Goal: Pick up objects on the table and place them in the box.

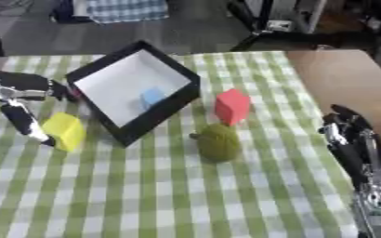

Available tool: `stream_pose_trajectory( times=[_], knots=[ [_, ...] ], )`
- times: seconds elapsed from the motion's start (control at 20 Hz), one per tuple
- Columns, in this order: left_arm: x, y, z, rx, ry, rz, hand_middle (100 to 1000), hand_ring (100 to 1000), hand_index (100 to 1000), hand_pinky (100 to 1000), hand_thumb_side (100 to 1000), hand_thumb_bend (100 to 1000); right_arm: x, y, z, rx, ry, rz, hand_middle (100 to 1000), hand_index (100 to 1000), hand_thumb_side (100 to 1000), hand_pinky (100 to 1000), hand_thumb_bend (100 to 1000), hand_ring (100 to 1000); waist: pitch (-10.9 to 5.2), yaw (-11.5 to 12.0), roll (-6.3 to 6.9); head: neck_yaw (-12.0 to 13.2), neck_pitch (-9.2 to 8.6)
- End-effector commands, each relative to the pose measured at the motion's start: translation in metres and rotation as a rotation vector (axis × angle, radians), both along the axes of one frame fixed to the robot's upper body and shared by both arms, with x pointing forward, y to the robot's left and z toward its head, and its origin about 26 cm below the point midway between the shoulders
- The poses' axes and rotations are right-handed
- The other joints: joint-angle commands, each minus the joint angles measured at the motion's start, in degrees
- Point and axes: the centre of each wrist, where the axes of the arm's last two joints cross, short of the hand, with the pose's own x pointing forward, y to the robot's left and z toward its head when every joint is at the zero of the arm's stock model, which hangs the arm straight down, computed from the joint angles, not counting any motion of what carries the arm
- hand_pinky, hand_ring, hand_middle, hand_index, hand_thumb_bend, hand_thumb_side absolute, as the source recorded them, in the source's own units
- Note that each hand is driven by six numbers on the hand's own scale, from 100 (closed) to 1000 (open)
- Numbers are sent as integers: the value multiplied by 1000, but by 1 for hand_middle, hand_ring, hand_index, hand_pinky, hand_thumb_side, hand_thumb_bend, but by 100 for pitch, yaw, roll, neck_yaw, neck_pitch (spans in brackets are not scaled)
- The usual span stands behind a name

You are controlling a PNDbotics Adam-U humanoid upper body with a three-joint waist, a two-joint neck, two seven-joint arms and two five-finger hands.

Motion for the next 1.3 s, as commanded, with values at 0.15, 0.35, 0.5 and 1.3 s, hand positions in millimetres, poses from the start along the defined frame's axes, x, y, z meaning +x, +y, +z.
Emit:
stream_pose_trajectory(
  times=[0.15, 0.35, 0.5, 1.3],
  knots=[
    [4, 11, -1, 197, 203, -202, 694, 713, 829, 785, 367, 484, 3, -5, 8, -25, -18, 4, 618, 807, 522, 829, 100, 573, -154, 7, 10, -22, -11],
    [5, 13, -2, 110, 188, -187, 519, 566, 700, 727, 322, 359, 3, -5, 8, -24, -19, 4, 618, 807, 522, 829, 100, 573, -160, 15, -1, -27, -11],
    [4, 11, 16, 11, 123, -192, 465, 517, 649, 710, 290, 297, 3, -5, 8, -25, -18, 3, 618, 807, 521, 829, 100, 573, -167, 19, -3, -34, -11],
    [32, -83, 73, -155, -252, 17, 537, 580, 725, 726, 318, 302, 3, -1, 3, -12, -3, 20, 618, 807, 526, 830, 100, 573, -206, -112, -58, 71, -11]
  ],
)
